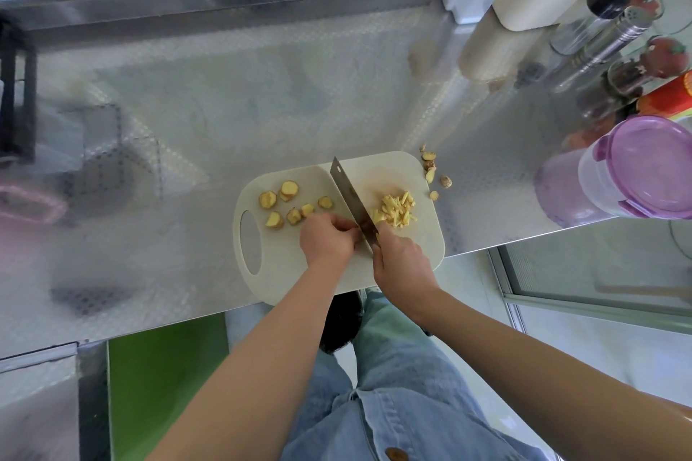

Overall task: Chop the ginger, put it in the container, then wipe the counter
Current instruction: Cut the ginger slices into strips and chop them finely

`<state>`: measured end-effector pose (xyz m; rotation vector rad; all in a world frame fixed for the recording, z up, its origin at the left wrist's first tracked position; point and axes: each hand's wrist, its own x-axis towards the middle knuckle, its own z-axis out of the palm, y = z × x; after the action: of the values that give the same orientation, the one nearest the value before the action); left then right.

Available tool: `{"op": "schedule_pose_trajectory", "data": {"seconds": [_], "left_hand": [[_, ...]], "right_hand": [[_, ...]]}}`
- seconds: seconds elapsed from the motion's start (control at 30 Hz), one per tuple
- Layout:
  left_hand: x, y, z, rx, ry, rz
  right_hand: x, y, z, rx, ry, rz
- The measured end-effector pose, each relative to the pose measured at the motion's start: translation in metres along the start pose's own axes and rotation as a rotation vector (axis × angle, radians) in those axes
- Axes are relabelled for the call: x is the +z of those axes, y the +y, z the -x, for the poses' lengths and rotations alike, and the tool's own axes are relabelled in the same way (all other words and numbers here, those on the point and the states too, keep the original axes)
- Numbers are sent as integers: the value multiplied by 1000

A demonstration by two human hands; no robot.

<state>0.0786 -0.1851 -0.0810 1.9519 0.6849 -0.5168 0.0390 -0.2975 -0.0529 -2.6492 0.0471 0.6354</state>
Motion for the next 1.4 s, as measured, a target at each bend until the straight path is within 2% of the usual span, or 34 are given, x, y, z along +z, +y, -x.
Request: {"op": "schedule_pose_trajectory", "data": {"seconds": [0.37,0.67,1.17,1.4], "left_hand": [[-1,2,6,40,0,-41],[-1,2,7,25,26,-46],[2,0,1,10,23,-54],[1,2,3,18,26,-71]], "right_hand": [[-1,-6,-26,24,152,-234],[-7,7,-10,-72,85,-125],[4,0,-9,3,26,-103],[-4,-7,-31,13,114,-199]]}}
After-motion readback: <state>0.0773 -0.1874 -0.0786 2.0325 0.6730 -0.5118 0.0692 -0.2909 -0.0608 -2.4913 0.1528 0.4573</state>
